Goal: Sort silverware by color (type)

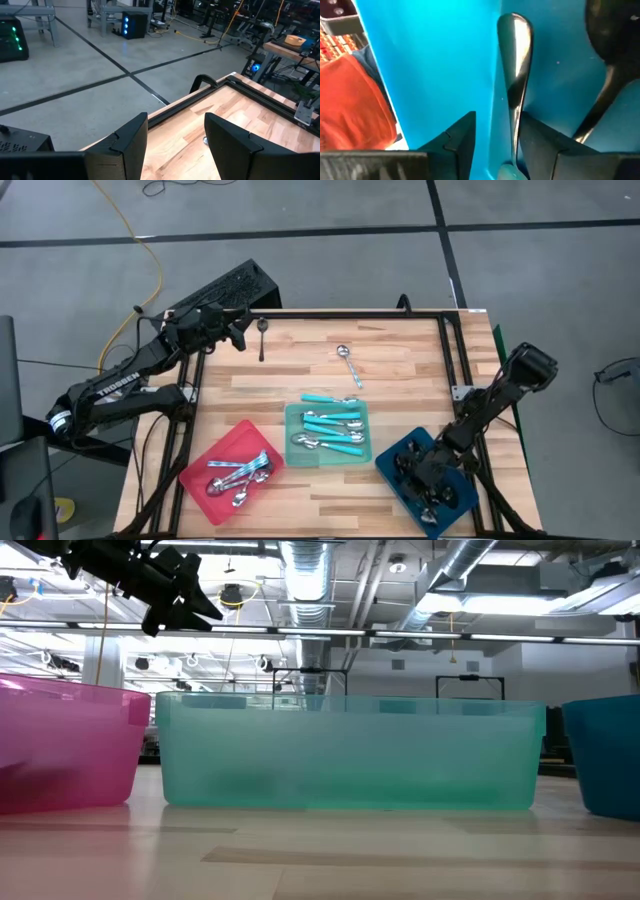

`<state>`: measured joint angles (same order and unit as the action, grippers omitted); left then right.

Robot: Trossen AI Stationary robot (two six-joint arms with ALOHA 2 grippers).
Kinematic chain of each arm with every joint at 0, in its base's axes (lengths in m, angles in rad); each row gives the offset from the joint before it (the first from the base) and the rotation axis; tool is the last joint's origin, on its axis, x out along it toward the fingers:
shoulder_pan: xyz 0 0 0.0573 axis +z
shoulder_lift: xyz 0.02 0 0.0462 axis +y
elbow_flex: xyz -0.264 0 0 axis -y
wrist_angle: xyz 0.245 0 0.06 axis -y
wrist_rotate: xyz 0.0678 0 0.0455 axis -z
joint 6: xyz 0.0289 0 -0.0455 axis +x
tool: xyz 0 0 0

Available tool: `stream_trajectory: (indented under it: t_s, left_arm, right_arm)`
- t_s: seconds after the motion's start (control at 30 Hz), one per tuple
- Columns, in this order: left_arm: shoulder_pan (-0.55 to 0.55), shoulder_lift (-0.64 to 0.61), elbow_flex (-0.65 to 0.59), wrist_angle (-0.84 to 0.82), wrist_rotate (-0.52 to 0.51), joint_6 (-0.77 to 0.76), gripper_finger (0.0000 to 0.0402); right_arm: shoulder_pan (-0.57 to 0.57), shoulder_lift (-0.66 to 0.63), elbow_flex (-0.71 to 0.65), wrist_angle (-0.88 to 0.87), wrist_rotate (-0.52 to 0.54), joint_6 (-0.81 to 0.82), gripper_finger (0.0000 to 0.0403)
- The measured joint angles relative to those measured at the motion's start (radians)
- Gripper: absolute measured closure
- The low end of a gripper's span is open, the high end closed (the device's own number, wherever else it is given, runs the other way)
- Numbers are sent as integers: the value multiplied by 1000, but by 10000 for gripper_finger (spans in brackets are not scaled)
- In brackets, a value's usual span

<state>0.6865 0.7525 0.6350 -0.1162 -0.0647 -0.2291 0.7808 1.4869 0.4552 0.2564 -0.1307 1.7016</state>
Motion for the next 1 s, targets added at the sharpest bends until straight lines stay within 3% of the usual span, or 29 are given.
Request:
stream_trajectory:
  t_s: [0.67, 1.0]
  left_arm:
    - [0, 0, 0, -9, 0, 0, 221]
    - [0, 0, 0, -8, 0, 0, 221]
  right_arm:
    - [-32, -282, 0, -279, -8, 0, 241]
    - [-119, -473, 0, -212, 10, 8, 241]
